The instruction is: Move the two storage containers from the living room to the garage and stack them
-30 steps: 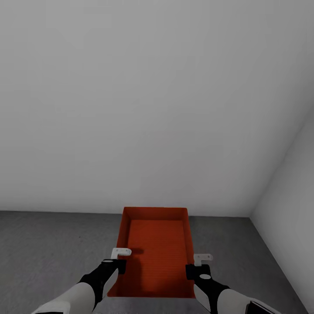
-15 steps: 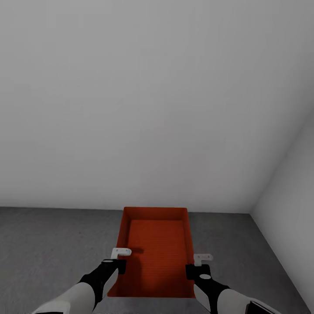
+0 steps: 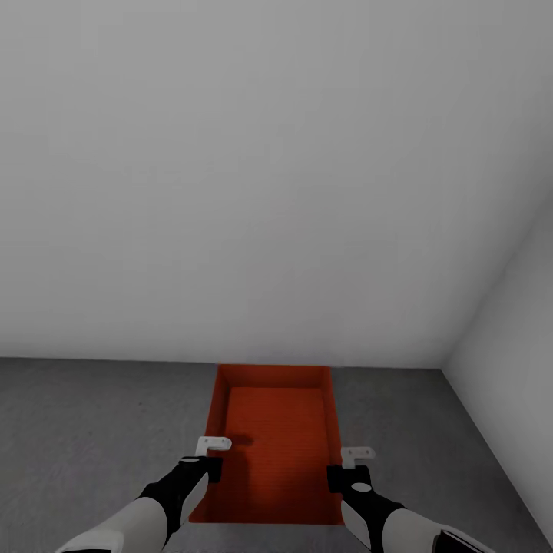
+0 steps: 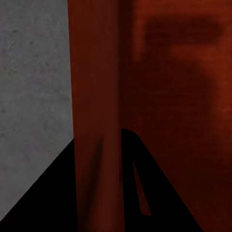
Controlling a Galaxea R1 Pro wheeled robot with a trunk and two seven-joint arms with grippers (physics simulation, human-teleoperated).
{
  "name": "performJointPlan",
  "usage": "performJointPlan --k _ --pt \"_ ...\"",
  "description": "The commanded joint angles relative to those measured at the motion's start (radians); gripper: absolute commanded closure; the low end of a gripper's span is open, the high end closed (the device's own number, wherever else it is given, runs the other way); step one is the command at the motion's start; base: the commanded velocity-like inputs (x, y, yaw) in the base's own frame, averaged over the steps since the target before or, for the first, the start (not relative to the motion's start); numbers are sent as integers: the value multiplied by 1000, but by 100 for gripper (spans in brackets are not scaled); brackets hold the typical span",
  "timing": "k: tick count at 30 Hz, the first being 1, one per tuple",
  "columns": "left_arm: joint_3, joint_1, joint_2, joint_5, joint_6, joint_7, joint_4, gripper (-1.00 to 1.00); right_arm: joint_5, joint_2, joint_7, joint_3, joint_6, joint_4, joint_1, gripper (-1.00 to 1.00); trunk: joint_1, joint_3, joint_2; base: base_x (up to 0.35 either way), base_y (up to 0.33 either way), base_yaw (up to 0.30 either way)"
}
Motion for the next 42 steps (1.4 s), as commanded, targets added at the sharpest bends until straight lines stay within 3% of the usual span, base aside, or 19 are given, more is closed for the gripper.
performJointPlan --k 1,42 --pt "-29 1 -2 14 5 -12 7 100 -9 1 -27 -1 -7 1 -1 100 4 -6 -8 0 0 0" --pt "-29 1 -2 13 5 -12 7 100 -9 1 -27 -1 -7 1 -1 100 161 -200 -295 0 0 0"
